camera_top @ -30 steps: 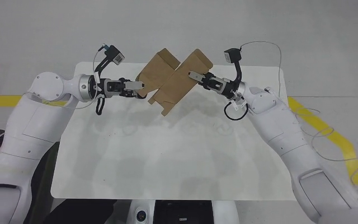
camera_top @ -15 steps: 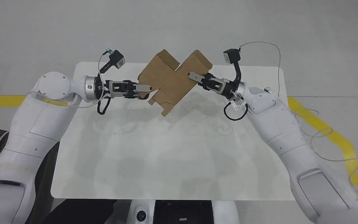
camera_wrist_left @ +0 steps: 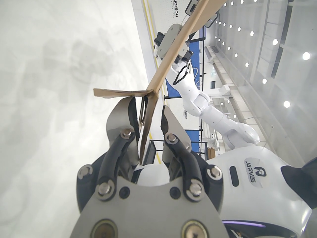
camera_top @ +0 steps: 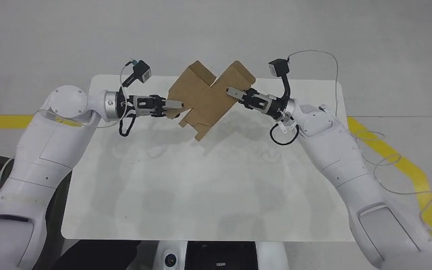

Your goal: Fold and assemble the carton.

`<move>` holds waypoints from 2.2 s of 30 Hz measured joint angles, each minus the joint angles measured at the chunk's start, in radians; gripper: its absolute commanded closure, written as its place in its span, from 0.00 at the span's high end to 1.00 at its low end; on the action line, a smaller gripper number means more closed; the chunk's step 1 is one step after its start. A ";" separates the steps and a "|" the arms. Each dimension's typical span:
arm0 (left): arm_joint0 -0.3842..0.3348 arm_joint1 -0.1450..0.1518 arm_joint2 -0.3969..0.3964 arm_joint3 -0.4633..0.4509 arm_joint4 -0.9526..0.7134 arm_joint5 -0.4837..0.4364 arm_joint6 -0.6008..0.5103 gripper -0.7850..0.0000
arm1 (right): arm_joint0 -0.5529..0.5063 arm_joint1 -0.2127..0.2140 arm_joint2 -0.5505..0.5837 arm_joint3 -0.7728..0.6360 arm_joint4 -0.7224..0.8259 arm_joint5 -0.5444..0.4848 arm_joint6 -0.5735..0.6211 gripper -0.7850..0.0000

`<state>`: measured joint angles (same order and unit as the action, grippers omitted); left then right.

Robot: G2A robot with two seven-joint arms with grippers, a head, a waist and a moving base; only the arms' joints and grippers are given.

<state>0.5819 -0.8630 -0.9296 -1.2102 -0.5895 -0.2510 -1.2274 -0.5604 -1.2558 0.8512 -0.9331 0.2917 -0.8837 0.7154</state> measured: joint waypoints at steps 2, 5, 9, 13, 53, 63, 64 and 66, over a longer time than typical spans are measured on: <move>-0.001 -0.002 -0.003 0.004 0.002 0.002 -0.001 0.27 | -0.001 -0.001 0.002 0.000 -0.003 0.000 0.000 0.00; -0.002 -0.005 -0.005 0.012 0.007 0.006 0.003 0.09 | -0.002 -0.003 0.005 0.000 -0.008 0.000 0.001 0.00; -0.002 -0.009 -0.009 0.017 0.010 0.011 0.001 0.00 | -0.003 -0.005 0.009 0.000 -0.011 0.000 0.003 0.00; -0.001 -0.013 -0.011 0.020 0.011 0.015 -0.005 0.00 | -0.004 -0.007 0.013 0.000 -0.015 -0.001 0.005 0.00; 0.069 0.042 -0.089 -0.262 0.126 -0.131 -0.211 0.00 | 0.101 0.167 -0.172 -0.295 0.308 0.177 0.399 0.38; 0.081 0.070 -0.074 -0.308 0.113 -0.146 -0.195 0.00 | 0.196 0.168 -0.327 -0.212 0.259 0.108 0.329 0.36; 0.080 0.072 -0.072 -0.310 0.111 -0.147 -0.195 0.00 | 0.203 0.167 -0.338 -0.204 0.259 0.100 0.321 0.36; 0.080 0.077 -0.067 -0.315 0.107 -0.149 -0.193 0.00 | 0.220 0.165 -0.363 -0.187 0.264 0.082 0.303 0.36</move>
<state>0.6623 -0.7861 -0.9968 -1.5257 -0.4827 -0.4003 -1.4202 -0.3405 -1.0905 0.4881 -1.1198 0.5557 -0.8016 1.0188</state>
